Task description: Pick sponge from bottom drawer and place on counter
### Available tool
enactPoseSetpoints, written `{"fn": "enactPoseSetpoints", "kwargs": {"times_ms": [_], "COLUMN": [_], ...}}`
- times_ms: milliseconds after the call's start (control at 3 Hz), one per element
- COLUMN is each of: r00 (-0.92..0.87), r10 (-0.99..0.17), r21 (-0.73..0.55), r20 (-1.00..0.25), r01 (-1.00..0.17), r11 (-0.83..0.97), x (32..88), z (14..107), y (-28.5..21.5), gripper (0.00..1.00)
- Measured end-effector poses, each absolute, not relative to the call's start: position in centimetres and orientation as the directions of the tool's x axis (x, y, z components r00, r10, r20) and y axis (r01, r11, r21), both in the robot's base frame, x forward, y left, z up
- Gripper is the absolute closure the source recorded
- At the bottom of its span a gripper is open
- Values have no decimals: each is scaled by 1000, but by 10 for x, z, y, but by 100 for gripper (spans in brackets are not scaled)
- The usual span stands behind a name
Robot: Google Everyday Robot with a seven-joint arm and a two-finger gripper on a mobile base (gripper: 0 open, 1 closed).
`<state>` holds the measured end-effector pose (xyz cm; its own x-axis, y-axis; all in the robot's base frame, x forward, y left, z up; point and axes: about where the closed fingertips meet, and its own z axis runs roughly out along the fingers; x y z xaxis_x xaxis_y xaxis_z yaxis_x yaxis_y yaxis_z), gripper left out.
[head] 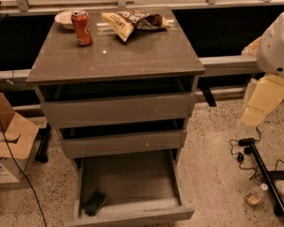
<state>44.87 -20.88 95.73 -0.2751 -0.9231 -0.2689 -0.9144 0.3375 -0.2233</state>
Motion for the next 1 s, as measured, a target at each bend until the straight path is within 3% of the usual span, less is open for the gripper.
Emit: {"fn": "enactPoseSetpoints", "kwargs": {"times_ms": [667,1000], "r00": [-494,-512], "r10": [-748,-720], "r21": [-71,-77], "r20": [-443,-469], "r01": [-813,-788], "r11": [579,611], "x": [483,492], "z": [874,875], "y": [-171,-169], "gripper": [0,0]}}
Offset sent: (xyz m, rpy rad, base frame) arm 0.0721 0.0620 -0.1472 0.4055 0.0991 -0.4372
